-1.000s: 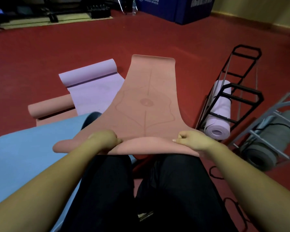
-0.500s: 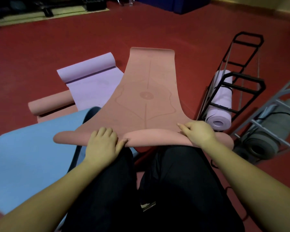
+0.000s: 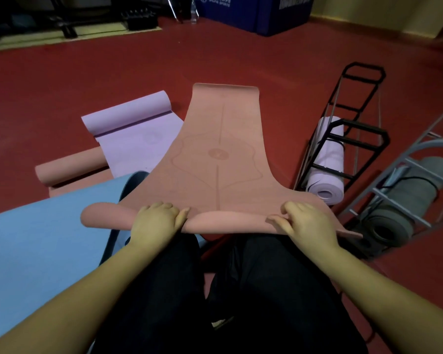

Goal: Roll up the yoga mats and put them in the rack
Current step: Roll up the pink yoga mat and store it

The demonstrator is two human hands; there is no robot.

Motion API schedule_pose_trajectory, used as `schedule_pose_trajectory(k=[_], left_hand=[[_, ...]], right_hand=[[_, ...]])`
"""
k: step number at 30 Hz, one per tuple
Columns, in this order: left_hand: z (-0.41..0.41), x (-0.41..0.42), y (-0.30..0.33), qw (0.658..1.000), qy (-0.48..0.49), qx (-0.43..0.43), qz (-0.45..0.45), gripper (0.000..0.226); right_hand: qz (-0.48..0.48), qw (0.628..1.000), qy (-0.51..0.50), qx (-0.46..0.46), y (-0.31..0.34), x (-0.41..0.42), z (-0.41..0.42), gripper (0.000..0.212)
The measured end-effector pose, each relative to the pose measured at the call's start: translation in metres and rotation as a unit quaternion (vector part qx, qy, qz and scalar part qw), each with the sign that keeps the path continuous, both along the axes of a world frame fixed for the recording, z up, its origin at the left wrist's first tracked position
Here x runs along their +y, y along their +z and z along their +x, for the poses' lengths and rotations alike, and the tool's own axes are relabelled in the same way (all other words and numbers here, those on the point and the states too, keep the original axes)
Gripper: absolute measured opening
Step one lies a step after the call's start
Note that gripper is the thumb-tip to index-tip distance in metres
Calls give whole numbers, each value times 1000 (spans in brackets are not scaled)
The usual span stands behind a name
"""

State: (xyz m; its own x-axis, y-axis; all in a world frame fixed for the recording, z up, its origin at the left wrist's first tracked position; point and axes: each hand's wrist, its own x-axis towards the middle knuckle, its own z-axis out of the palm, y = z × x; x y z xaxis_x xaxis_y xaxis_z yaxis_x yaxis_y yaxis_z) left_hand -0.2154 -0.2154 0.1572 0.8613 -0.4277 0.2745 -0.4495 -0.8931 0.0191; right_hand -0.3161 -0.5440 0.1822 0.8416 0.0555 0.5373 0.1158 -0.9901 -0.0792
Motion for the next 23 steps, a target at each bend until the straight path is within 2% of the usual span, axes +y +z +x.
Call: schedule_pose_trajectory(k=[4,9,12,16,20,23], left_hand=[[3,0,8,999,8,37,-14,60],[9,-7,22,980,101,170,-9,55],[11,-9,28,974,107,199,15,54],[16,-12,36,958,118,263,1,54],[26,-20,48,952,121,283,10,56],[35,-26,62,953,121,278,28,57]], right_hand=[[-1,1000,-10,20,5,-9,21,45],[-77,995,-43,40,4,2,21,54],[-62,996,-31,49,-8,5,4,54],[-65,994,-42,76,-11,9,-11,49],[-35,985,-80,148,-10,13,-9,45],[-25,974,-90,206,10,15,8,54]])
